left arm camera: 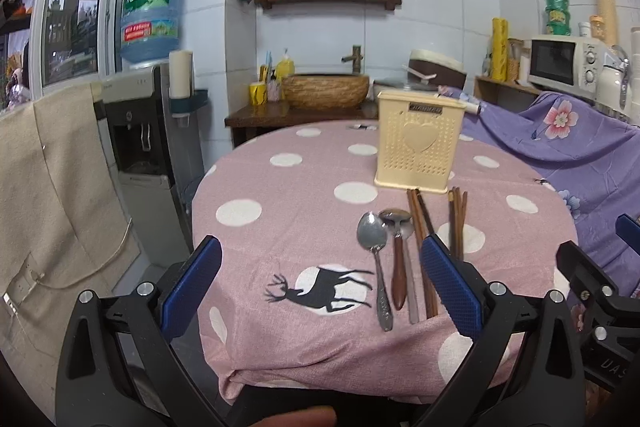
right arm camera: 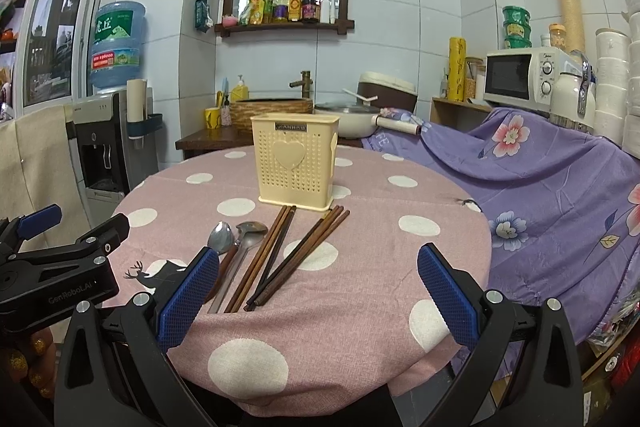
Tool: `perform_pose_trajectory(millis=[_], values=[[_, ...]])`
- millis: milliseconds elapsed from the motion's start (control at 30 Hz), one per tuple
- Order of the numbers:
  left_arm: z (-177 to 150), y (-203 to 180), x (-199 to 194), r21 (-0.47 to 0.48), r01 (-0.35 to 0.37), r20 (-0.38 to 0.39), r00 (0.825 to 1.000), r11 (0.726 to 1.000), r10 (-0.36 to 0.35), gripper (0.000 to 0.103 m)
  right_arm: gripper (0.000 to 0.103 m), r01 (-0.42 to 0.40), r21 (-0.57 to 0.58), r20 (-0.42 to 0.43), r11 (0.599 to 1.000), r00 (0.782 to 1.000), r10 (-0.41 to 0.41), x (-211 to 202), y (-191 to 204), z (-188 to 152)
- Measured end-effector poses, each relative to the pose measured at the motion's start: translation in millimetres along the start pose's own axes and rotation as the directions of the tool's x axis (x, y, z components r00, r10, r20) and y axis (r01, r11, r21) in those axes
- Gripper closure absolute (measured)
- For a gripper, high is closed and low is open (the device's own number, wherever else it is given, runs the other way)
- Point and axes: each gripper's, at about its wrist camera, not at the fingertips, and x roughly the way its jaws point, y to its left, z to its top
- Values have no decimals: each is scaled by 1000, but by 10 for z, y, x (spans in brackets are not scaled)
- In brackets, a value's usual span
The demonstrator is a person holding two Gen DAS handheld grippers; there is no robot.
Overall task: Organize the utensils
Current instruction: 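Lower the left tool toward a silver spoon while the right tool approaches a wooden chopstick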
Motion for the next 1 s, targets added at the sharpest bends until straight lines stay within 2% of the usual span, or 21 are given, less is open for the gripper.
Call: perform_pose_trajectory(millis=[133,200,400,467,600,767,833,933,1000], values=[[-13,94,265,-29,-5,-105,994,1000,2,5,6,7,39,-98,999,995,-3,236,-95,-59],[-36,123,376,-29,10,-134,991,1000,-13,5,6,15,42,-147,999,989,-9,358,-143,-68],[-20,119,719,39,4,-210,978,999,4,5,6,2,-22,-289,1000,957,-9,785,-136,-99],[31,120,846,44,21,-230,973,999,-11,5,6,-8,-20,-330,1000,944,1,948,-140,-90],[151,108,1136,24,55,-271,961,998,-47,5,20,-31,40,-384,999,922,44,1307,-210,8],[258,43,1431,30,82,-296,953,996,-69,6,36,-13,119,-425,993,903,63,1786,-357,206],[278,8,1529,31,94,-306,949,995,-80,10,42,-8,146,-443,989,893,72,1960,-385,269],[306,-49,1652,35,109,-320,943,993,-92,12,52,-22,195,-487,981,866,116,2205,-392,312],[313,-77,1708,33,122,-327,939,992,-105,14,56,-16,188,-510,982,853,111,2323,-353,322]])
